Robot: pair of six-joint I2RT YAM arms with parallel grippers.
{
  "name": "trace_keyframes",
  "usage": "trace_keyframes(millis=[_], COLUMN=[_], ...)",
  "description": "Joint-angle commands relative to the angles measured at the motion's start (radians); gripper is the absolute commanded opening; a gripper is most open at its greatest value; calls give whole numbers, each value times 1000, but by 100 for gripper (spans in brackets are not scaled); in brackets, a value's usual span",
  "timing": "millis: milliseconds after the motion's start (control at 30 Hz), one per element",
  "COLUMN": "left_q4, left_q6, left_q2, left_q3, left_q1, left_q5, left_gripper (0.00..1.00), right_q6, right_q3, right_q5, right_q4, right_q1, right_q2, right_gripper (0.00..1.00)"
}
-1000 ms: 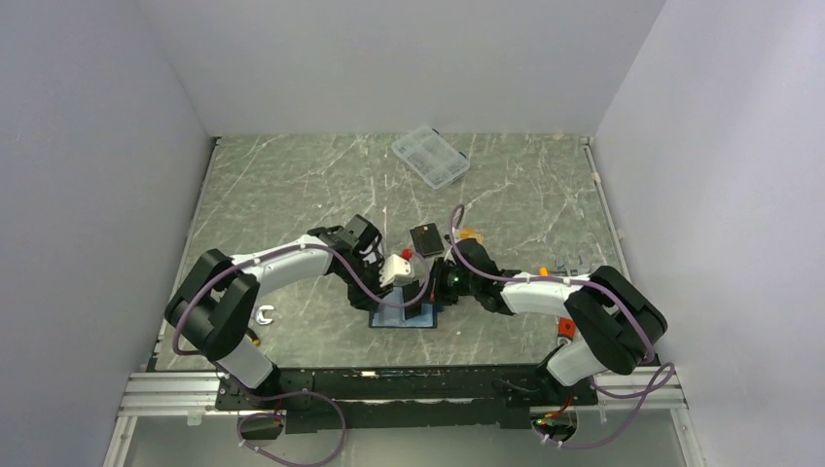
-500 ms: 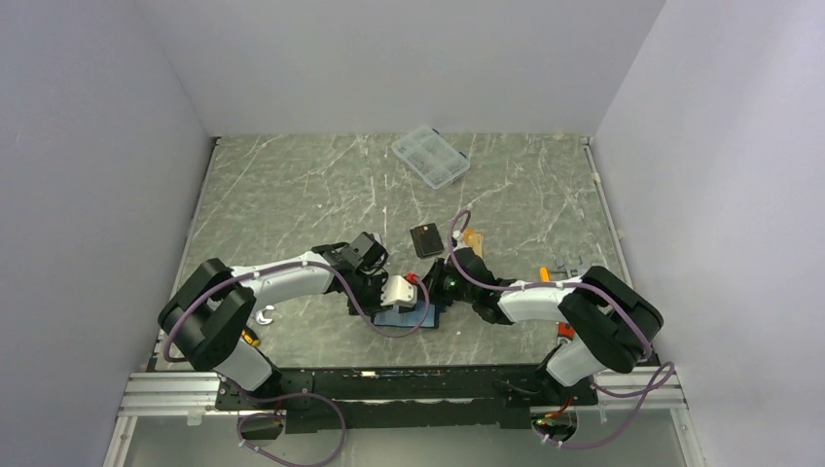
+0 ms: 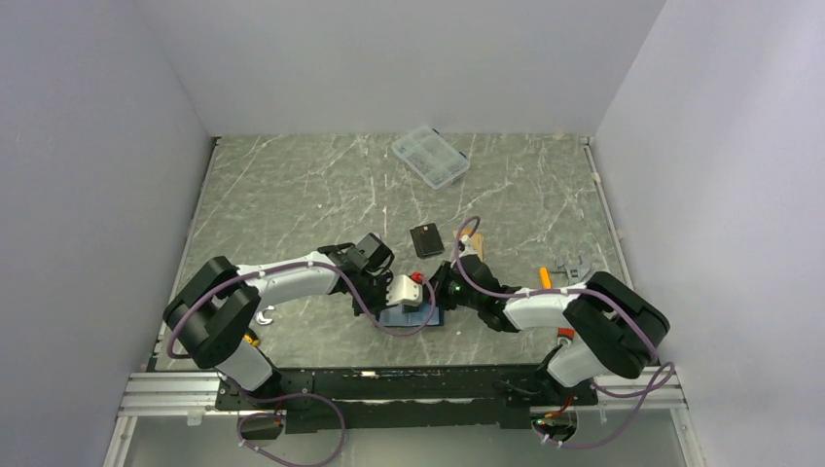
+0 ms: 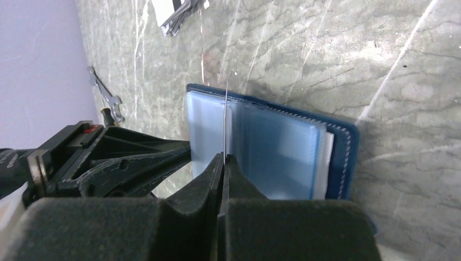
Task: Put the credit cards into the card holder
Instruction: Insert the credit card into the card holder.
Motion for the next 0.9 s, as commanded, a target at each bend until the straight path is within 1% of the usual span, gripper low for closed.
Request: trace_keyframes(millis=[0,133,233,333,633,867], left_q4=[-49,-42,-52,-56,-61,-61], left_q6=[-86,-105,-105,-108,-111,-107], left_q2=[82,89,92,94,102,105], left_q3=[-10,-13,-8,-2,3,8], left_q1=[-23,-33,-38,-42,-56,-57], left_q5=[73,75,68,65,56,53], left_gripper=[14,13,12,12,11,9], right_q6=[-12,-11,-21,-9,-1,21], right_q3=[-32,-56,-60,-93,-81,-142], right_q5=[36,49,68,74,5,-10], right_q4=[11,17,-19,11,76,100], right_q1=[-2,-2,-6,-20,-19,-11], right_q2=[-64,-93,-114,-126,-31,-50], right_gripper=[0,0,0,0,0,0])
